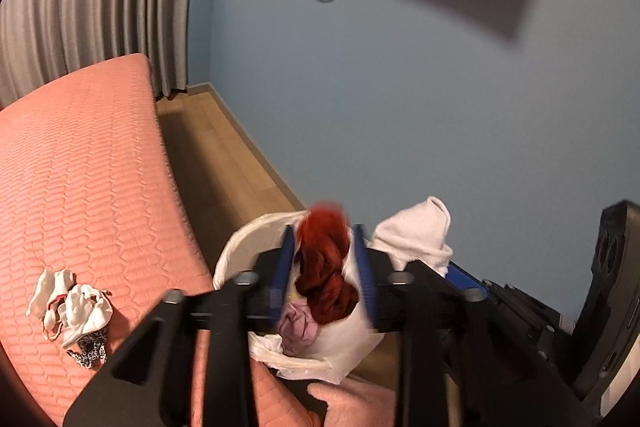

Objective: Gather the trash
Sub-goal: 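Carry scrunchie and sock to the wastebasket and open both tools to drop them, then move both tools back to the pile and close the right tool on a white sock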

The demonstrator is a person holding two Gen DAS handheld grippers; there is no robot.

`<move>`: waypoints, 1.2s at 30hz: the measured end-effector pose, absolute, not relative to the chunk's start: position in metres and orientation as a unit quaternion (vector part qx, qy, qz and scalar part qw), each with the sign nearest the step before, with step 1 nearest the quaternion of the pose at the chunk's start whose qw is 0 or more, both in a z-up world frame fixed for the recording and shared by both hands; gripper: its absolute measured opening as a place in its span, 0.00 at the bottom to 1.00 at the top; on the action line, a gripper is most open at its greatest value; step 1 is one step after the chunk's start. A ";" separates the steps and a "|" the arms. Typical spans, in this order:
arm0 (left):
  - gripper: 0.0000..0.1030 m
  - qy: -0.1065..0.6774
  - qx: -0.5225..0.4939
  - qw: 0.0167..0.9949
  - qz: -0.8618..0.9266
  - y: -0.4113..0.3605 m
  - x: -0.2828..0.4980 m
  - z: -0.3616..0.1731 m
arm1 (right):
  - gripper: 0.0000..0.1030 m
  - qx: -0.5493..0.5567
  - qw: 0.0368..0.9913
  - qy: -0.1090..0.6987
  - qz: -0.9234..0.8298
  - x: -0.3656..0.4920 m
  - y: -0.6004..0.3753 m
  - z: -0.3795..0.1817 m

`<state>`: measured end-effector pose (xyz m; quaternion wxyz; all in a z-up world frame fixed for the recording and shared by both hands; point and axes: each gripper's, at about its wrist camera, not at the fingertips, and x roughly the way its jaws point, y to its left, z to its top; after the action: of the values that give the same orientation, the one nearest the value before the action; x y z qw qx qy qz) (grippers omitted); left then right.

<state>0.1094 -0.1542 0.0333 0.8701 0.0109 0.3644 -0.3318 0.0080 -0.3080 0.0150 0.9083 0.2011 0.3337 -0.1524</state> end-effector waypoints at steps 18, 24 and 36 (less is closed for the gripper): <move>0.63 0.369 -0.024 0.888 -0.273 -0.117 0.113 0.030 | 0.37 0.196 0.913 0.325 -0.149 0.003 -0.287 0.026; 0.63 0.373 -0.036 0.891 -0.258 -0.100 0.113 0.029 | 0.37 0.185 0.916 0.329 -0.135 0.007 -0.268 0.029; 0.63 0.374 -0.058 0.898 -0.227 -0.061 0.112 0.025 | 0.37 0.158 0.921 0.341 -0.105 0.019 -0.229 0.032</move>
<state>0.1122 -0.0608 0.0248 0.8976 -0.0584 0.3736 -0.2267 0.0188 -0.2291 0.0321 0.9208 0.1580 0.3408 -0.1052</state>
